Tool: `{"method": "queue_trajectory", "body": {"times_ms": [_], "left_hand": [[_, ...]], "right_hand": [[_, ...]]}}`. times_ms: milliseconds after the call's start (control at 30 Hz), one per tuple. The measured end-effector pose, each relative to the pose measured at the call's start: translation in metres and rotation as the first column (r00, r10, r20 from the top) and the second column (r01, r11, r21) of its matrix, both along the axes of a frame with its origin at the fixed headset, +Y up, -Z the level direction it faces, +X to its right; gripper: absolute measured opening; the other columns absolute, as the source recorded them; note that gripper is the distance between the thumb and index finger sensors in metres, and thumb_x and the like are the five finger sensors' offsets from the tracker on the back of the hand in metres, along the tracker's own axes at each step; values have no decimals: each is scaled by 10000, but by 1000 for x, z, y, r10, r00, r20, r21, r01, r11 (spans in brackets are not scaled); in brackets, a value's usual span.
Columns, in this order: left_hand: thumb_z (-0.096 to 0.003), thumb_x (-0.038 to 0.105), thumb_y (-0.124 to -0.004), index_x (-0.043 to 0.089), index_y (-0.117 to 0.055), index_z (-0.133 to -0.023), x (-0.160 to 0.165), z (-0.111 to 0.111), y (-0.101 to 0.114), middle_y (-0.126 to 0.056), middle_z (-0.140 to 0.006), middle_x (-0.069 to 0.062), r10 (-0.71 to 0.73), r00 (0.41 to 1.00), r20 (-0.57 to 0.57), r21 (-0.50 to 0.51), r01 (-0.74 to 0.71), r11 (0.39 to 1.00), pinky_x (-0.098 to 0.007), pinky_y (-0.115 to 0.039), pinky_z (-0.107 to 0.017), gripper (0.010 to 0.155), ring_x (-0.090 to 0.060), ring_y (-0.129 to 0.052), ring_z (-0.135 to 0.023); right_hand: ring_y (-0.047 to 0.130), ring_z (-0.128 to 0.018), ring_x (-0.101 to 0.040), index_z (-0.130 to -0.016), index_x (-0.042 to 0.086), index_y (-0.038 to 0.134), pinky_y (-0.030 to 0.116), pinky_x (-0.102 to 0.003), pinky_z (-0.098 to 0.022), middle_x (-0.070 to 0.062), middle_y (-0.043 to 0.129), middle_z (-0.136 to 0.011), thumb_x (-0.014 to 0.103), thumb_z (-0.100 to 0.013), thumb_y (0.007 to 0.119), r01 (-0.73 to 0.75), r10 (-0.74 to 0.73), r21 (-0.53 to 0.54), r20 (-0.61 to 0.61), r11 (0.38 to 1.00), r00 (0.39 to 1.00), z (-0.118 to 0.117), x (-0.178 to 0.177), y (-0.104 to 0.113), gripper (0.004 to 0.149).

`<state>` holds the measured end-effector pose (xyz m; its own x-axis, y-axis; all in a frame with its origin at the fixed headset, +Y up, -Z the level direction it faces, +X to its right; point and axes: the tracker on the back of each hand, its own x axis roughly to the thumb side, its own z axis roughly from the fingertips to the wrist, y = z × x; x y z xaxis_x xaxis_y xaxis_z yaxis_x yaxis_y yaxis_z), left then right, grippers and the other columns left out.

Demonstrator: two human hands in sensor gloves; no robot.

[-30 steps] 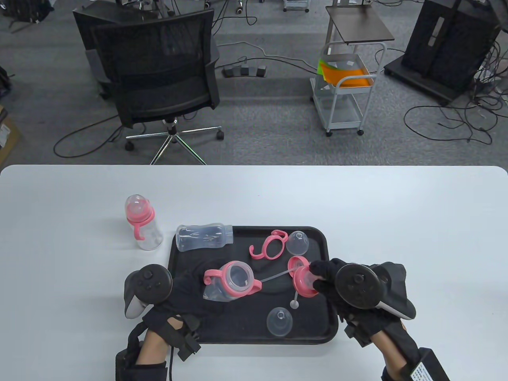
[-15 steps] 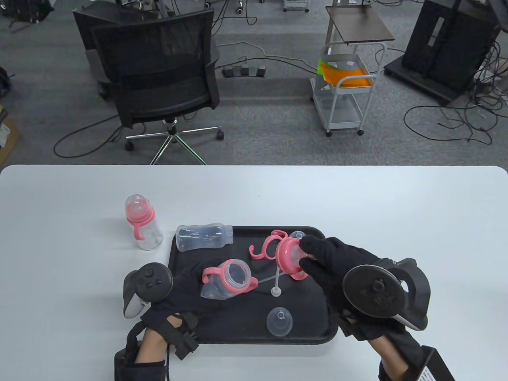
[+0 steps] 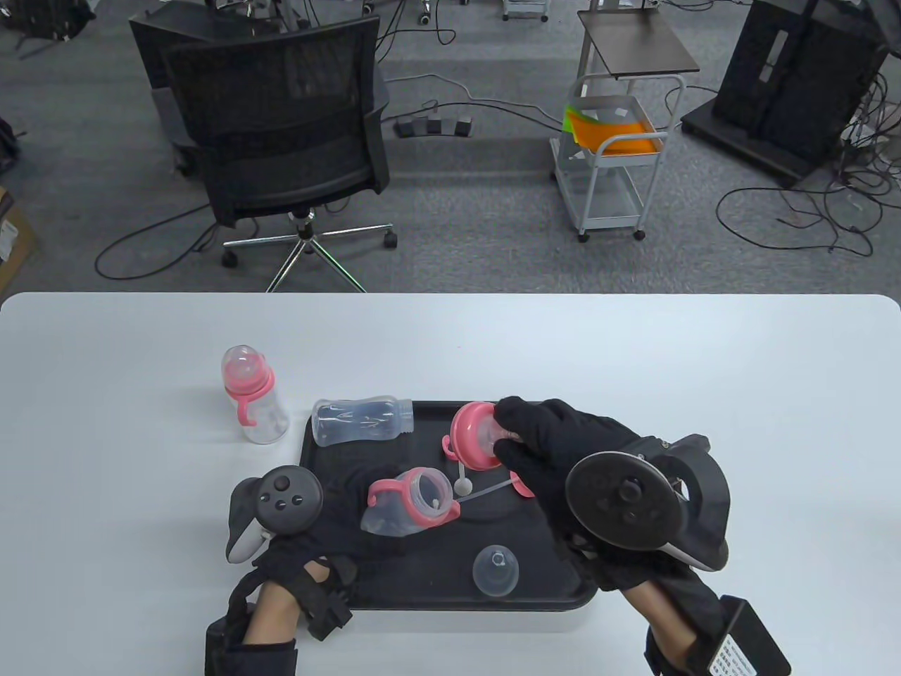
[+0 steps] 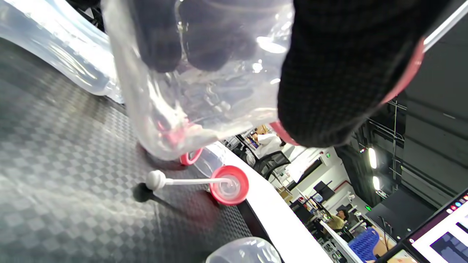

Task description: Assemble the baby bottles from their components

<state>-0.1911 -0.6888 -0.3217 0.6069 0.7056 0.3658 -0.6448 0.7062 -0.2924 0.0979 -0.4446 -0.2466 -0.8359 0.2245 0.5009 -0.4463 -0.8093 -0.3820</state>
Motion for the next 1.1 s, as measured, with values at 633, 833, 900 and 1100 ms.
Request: {"method": "queue_trajectory", "body": {"times_ms": [633,833,900,1100], "left_hand": [[-314,581,-1114,277,-588,-1097,1,4,6,-685,-1082,-12,131,991,33,56,-133,989,-758,-446,-736,991,-387,-786,-989],[-312,575,-1117,283,-588,-1096,-1,4,7,-685,-1082,-7,146,989,30,67,-148,987,-759,-444,-736,990,-388,-783,-991],[-313,575,-1117,285,-587,-1096,0,4,7,-684,-1083,-6,139,990,33,72,-141,987,-759,-442,-737,989,-388,-779,-993],[-307,567,-1125,301,-596,-1092,0,7,11,-690,-1083,6,89,996,17,126,-90,988,-758,-443,-742,984,-380,-786,-995]], "right_hand": [[1106,-352,-167,-784,108,933,967,-332,-221,-115,1036,-626,341,-369,937,-7,-5,-135,-90,991,996,-18,-22,-69,476],[1105,-367,-176,-793,106,927,966,-338,-232,-118,1030,-639,342,-370,935,-5,-14,-180,-103,984,995,-26,-23,-87,484],[1106,-371,-176,-794,111,926,967,-339,-236,-116,1029,-643,346,-371,933,-26,6,-180,-113,983,994,-27,-25,-89,484],[1100,-457,-211,-832,128,888,969,-357,-291,-122,992,-723,364,-388,907,-91,66,-198,-131,976,989,-26,-31,-101,504]]}}
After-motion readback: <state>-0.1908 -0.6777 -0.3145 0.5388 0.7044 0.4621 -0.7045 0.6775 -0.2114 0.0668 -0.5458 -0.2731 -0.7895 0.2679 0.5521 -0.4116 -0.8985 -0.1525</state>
